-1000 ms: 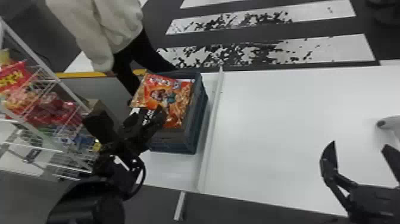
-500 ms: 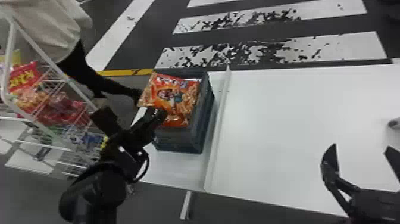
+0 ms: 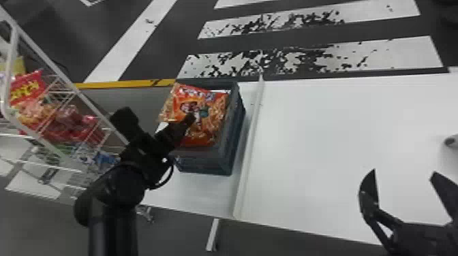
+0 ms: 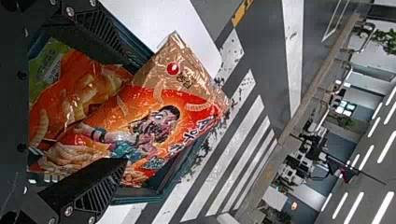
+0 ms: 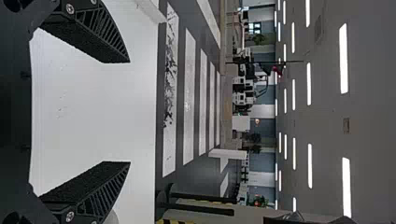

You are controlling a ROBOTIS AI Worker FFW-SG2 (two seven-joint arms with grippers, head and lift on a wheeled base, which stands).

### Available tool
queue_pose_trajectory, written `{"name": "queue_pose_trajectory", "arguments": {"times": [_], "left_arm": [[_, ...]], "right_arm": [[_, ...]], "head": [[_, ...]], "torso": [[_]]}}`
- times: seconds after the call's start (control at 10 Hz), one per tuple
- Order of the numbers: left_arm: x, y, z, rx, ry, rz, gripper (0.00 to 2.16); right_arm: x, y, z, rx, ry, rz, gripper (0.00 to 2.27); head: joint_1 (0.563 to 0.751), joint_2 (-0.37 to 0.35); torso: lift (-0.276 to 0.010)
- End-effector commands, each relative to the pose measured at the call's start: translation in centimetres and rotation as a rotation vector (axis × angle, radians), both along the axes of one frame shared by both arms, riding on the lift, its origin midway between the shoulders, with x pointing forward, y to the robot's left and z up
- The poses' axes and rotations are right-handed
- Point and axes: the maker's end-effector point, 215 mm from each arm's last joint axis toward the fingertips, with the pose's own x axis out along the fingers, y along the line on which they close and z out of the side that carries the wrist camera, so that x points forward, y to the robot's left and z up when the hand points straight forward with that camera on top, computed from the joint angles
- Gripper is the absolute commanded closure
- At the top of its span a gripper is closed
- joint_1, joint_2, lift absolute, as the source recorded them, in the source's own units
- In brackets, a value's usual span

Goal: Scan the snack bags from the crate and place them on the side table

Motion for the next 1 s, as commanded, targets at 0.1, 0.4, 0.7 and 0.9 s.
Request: {"name": "queue_pose_trajectory", "arguments": {"times": [0.1,0.4,0.7,0.9], "left_arm": [[1.5,0.1,-1.4,-0.034,0.041,0.012,0.14],[2.0,0.4,-4.1,-0.063,0.091,0.036,0.18],[2.6,0.2,-4.3,-0.083,0.072,0.022,0.94],[2.0,0.7,-4.1,-0.055,0.076,0.023,2.14]], "right_arm": [[-0.9,0.2,0.3,-0.010,0.002,0.001,0.10],[-1.5,1.0,0.4,-0.016,0.001,0.017,0.10],[-1.8,1.3,0.3,-0.018,0.006,0.021,0.10],[-1.8,1.4,0.4,-0.016,0.006,0.021,0.10]], "head": [[0.695,0.350],[0.695,0.350],[0.695,0.350],[0.695,0.350]], "torso": [[-0.050],[-0.050],[-0.050],[-0.050]]}}
